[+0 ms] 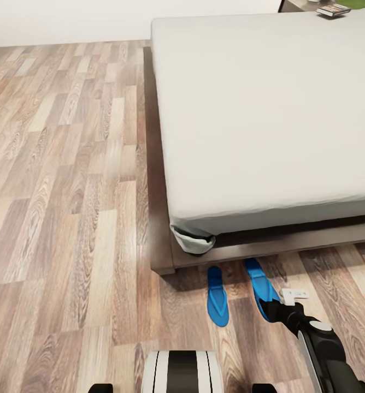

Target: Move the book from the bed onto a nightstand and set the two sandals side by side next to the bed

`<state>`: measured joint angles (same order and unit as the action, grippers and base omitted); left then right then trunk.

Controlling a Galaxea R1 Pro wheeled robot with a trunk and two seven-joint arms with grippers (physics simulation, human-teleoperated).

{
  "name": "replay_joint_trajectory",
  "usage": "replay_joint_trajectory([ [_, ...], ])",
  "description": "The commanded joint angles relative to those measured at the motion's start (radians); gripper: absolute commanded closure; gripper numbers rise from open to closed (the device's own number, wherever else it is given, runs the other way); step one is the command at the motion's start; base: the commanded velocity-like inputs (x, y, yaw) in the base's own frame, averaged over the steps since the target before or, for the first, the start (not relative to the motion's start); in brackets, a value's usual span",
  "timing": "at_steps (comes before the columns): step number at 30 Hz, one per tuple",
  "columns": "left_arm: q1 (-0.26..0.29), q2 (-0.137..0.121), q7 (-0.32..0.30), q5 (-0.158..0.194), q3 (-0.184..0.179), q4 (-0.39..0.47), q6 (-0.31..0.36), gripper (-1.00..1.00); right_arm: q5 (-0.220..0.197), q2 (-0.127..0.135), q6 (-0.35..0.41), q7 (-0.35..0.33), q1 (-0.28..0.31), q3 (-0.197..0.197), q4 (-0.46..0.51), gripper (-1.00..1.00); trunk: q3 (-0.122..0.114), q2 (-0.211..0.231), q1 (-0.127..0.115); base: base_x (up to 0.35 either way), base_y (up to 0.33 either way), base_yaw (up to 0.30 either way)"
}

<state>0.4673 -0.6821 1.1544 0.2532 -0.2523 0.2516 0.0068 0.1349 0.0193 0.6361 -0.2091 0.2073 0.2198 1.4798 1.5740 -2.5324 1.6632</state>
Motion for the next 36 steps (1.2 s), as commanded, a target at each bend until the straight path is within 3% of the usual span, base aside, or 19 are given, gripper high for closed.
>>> replay_joint_trajectory([
  [1,0.000,-0.001,0.004,0.009,-0.009,0.000,0.001,-1.00,0.010,0.000,0.004,-0.009,0.001,0.001,0.000,1.00,0.001,0.000,0.000,0.000,0.072,0.000],
  [13,0.001,-0.002,0.004,0.009,-0.009,-0.008,0.001,-1.00,0.011,-0.001,-0.041,-0.009,0.003,0.000,-0.006,1.00,0.001,0.000,0.000,0.000,0.018,0.000],
  [36,0.001,-0.002,0.005,0.010,-0.008,-0.008,0.000,-1.00,0.011,-0.001,-0.046,-0.009,0.003,0.000,-0.006,1.00,0.001,0.000,0.000,0.000,0.029,0.000],
])
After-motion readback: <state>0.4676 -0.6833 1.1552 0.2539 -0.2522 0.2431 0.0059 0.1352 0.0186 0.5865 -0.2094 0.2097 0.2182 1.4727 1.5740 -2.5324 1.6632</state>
